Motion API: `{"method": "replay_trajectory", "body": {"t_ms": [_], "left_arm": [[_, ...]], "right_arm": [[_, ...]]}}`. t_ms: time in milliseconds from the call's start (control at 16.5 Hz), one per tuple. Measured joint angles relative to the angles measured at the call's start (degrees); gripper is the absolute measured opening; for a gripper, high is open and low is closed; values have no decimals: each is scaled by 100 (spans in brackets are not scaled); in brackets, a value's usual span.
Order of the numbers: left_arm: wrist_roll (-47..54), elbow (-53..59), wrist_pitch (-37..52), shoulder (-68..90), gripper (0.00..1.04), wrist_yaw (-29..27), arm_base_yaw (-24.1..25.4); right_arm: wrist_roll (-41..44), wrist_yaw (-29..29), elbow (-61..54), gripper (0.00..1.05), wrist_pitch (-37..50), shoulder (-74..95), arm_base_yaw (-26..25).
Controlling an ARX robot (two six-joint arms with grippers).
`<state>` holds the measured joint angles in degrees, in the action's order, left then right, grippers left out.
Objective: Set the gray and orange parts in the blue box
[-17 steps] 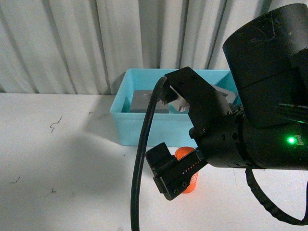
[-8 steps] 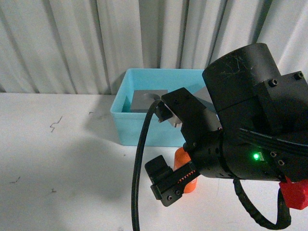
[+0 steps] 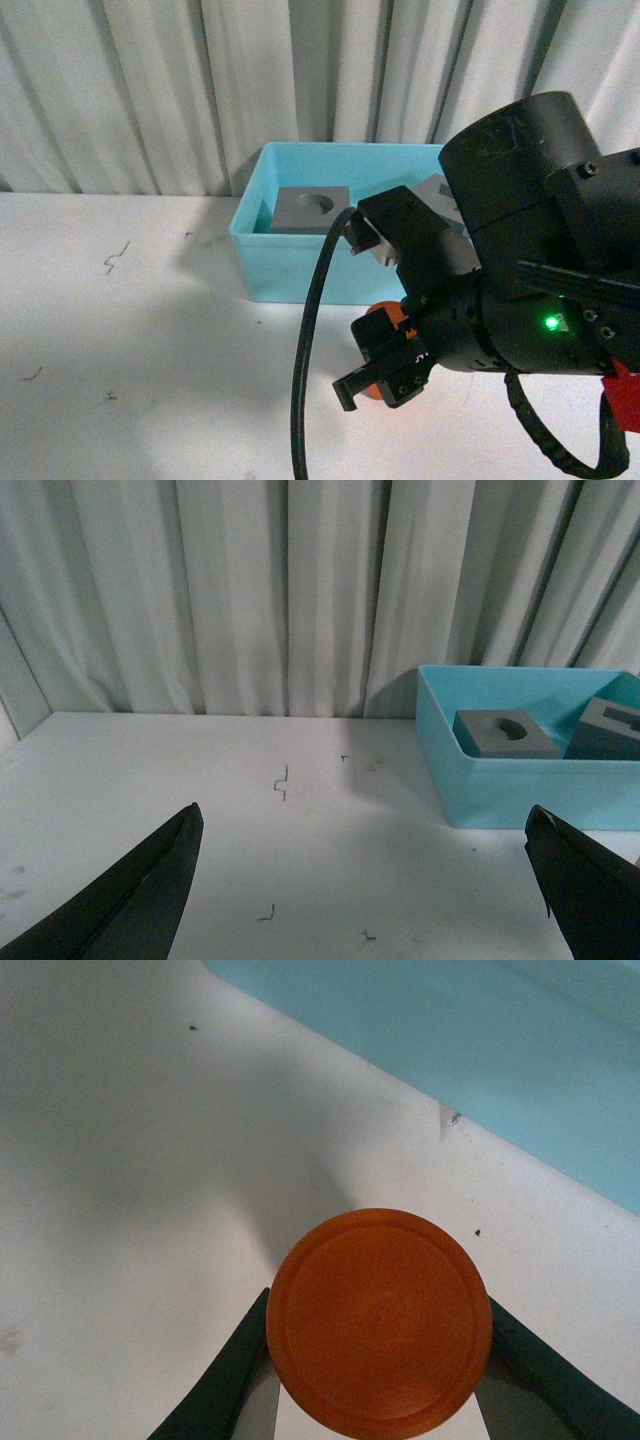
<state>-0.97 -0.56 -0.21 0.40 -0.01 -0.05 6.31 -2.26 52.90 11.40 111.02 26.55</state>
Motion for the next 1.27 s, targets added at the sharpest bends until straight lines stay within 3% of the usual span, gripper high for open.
{"method": "replay_trajectory", "body": {"t_ms": [303,484,847,1271], "left_arm": [[0,0,0,0,98,2,0],[0,0,0,0,98,2,0],[0,0,0,0,98,0,0],[0,0,0,0,98,0,0]], "right_arm": [[-223,-649,271,47,-76,-1840,-376],[-293,-315,1121,47,144,-1222,-704],[-767,581,2763,46,-173,472,-411],[-1169,1279,3353,46,-546,1360,-446]]}}
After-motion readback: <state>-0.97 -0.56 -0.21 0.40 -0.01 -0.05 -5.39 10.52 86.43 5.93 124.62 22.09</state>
